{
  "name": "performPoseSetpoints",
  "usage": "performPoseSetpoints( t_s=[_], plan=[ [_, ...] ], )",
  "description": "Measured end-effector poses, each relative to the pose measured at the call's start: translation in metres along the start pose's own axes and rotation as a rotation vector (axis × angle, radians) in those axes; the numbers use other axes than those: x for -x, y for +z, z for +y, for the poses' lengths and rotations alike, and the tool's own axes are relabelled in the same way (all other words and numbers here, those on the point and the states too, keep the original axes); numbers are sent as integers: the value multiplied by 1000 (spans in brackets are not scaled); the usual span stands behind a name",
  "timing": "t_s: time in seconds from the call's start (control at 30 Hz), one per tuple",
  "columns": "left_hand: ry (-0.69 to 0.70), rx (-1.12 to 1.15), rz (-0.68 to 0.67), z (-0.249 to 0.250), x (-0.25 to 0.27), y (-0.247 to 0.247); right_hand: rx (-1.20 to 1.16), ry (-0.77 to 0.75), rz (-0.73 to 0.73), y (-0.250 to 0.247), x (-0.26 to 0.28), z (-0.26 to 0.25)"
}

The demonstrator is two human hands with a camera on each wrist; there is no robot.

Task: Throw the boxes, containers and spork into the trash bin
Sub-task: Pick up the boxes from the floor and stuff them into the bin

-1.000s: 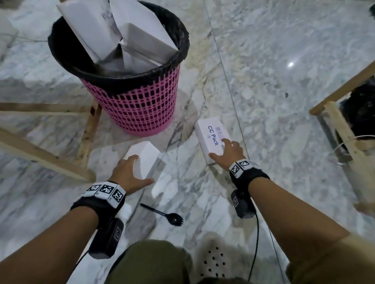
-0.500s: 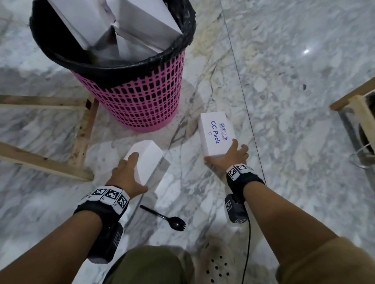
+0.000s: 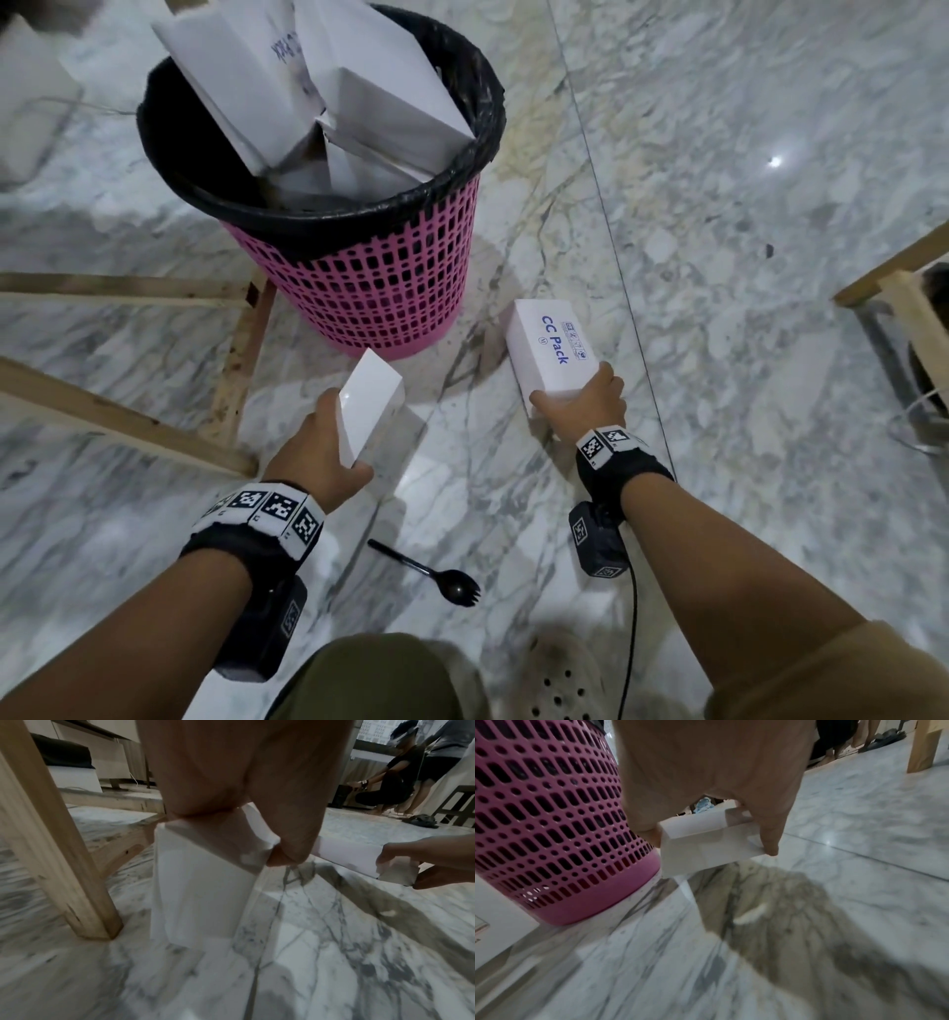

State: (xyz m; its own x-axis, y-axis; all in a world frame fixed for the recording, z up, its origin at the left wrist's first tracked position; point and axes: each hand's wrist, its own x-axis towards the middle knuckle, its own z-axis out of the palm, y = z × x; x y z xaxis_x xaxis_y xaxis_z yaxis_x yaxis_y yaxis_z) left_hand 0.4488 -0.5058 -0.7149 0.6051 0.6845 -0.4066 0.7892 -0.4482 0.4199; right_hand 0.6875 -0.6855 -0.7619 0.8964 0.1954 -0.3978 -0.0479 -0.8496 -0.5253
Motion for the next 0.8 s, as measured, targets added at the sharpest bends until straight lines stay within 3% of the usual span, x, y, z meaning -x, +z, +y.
performPoseSetpoints(
  t_s=[0.3, 0.4, 0.6, 0.8],
  plan=[
    [231, 174, -46, 41, 40, -77, -179, -200, 17, -89, 49, -55],
    [319, 251, 30, 51, 60, -111, -204, -274, 46, -125, 71, -83],
    [361, 442, 209, 63, 94, -182, -139, -295, 123, -190, 102, -130],
    [406, 570, 317, 67, 90, -234, -199, -358, 161, -214, 113, -179]
  ],
)
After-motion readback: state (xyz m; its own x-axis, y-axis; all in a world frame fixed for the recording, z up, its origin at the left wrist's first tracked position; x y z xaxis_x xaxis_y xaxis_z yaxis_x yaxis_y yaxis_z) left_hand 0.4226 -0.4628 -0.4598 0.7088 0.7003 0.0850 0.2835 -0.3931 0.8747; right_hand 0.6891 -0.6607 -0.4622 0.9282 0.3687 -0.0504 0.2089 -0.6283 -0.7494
